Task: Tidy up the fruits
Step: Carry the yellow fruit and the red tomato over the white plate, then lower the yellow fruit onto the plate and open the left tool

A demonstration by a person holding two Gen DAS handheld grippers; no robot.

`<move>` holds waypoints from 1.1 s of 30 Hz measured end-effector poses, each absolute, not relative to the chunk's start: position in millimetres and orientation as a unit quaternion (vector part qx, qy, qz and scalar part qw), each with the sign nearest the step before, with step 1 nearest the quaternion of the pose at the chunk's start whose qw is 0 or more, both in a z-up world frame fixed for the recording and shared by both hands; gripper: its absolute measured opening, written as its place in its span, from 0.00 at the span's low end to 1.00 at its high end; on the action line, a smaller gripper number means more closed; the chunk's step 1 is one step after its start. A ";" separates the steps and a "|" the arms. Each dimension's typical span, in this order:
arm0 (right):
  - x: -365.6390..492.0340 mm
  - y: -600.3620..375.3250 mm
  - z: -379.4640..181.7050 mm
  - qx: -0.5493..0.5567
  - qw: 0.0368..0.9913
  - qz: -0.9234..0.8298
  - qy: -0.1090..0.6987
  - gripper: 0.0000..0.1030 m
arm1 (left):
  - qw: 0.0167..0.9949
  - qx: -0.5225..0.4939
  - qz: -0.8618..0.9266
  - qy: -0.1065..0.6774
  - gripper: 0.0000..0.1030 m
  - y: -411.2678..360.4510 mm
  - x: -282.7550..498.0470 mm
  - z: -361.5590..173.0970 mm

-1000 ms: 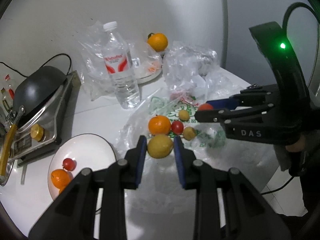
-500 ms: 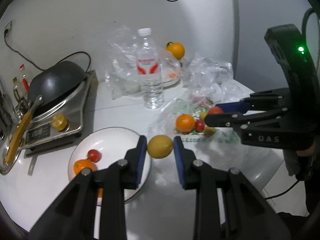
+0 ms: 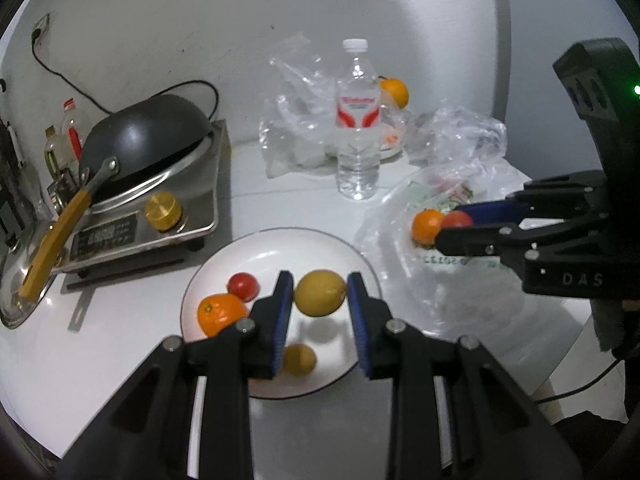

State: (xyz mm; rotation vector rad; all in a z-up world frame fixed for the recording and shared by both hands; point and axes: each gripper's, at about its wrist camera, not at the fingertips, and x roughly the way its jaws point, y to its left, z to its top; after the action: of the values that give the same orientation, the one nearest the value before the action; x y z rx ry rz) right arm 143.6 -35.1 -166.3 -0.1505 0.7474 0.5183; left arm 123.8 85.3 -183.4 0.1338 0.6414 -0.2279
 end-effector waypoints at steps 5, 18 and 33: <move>148.1 -22.8 -170.9 -0.077 0.891 0.256 0.367 0.29 | 0.938 0.056 -0.117 0.323 0.28 93.1 129.2 -193.1; 160.7 -6.4 -184.1 -0.081 0.882 0.265 0.381 0.29 | 0.920 0.042 -0.158 0.358 0.28 84.4 131.5 -224.1; 178.4 19.5 -201.6 -0.080 0.866 0.283 0.404 0.29 | 0.914 0.051 -0.168 0.367 0.29 83.0 135.9 -234.4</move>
State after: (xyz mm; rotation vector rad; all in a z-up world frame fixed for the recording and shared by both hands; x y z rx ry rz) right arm 178.4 19.5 -201.6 -0.1665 0.8454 0.5923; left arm 135.9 83.0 -234.4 0.1055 0.7556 -0.3458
